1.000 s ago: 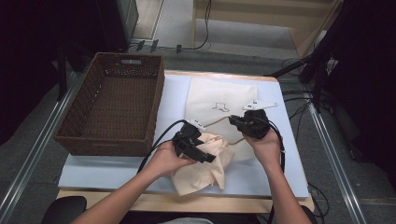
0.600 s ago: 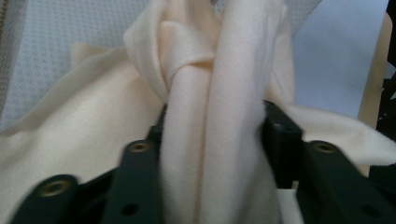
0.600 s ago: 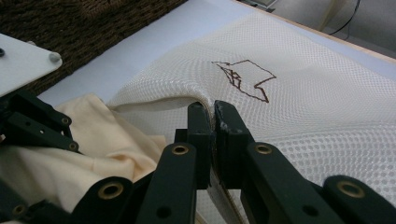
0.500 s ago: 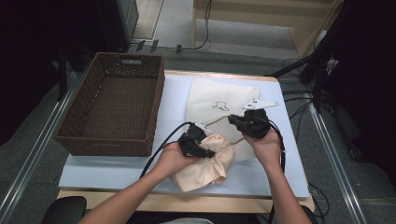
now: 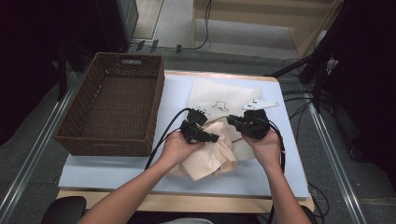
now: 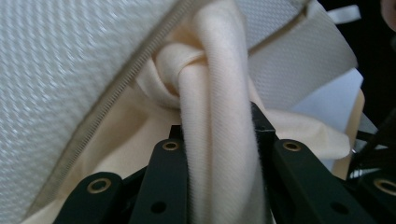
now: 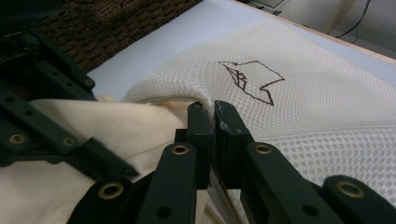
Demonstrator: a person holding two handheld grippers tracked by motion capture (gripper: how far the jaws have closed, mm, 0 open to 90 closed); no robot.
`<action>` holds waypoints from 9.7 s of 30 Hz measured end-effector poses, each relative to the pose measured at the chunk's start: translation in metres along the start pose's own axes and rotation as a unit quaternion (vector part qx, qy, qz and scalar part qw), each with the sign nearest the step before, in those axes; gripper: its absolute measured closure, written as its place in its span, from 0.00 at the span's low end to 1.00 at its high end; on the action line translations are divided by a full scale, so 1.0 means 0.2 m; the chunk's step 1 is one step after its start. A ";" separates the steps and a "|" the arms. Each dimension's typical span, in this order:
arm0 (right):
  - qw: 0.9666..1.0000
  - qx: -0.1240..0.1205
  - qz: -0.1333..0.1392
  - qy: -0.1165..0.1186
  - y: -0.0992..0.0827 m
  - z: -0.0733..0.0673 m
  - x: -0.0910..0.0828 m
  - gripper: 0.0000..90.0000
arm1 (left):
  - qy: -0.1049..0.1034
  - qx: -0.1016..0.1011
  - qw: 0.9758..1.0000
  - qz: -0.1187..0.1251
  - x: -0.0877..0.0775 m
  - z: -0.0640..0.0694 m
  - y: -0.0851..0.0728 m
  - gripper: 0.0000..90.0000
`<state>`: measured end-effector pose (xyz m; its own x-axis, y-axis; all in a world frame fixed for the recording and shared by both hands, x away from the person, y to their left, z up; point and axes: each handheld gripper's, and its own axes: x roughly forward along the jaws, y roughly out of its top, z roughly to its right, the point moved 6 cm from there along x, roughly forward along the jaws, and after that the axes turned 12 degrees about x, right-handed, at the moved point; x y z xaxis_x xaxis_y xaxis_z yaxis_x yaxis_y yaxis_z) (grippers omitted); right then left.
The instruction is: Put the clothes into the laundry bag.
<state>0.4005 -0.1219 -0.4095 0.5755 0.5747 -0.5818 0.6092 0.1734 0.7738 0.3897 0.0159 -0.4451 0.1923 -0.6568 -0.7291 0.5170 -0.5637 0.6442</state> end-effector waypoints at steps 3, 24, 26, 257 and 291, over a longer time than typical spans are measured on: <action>1.000 0.003 0.003 0.003 0.00 0.00 -0.01 0.97 | 0.009 -0.004 1.000 0.009 0.02 -0.01 0.03 0.84; 1.000 0.009 -0.003 0.006 -0.02 0.01 -0.01 0.97 | -0.006 -0.004 1.000 0.010 0.08 -0.04 0.04 0.46; 1.000 0.009 -0.003 0.006 -0.01 0.01 -0.01 0.97 | -0.008 -0.003 1.000 0.015 0.05 -0.04 0.04 0.42; 0.999 0.015 -0.008 0.028 -0.02 -0.02 -0.03 0.98 | 0.066 0.010 0.997 0.045 0.11 -0.05 0.07 0.92; 0.999 0.018 -0.012 0.034 -0.03 -0.01 -0.03 0.98 | 0.018 0.021 0.999 0.040 -0.08 -0.03 -0.04 0.47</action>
<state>0.3922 -0.1253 -0.4098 0.5221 0.6246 -0.5808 0.6427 0.1595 0.7493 0.3881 0.0333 -0.4397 0.2628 -0.6823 -0.6822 0.4638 -0.5307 0.7094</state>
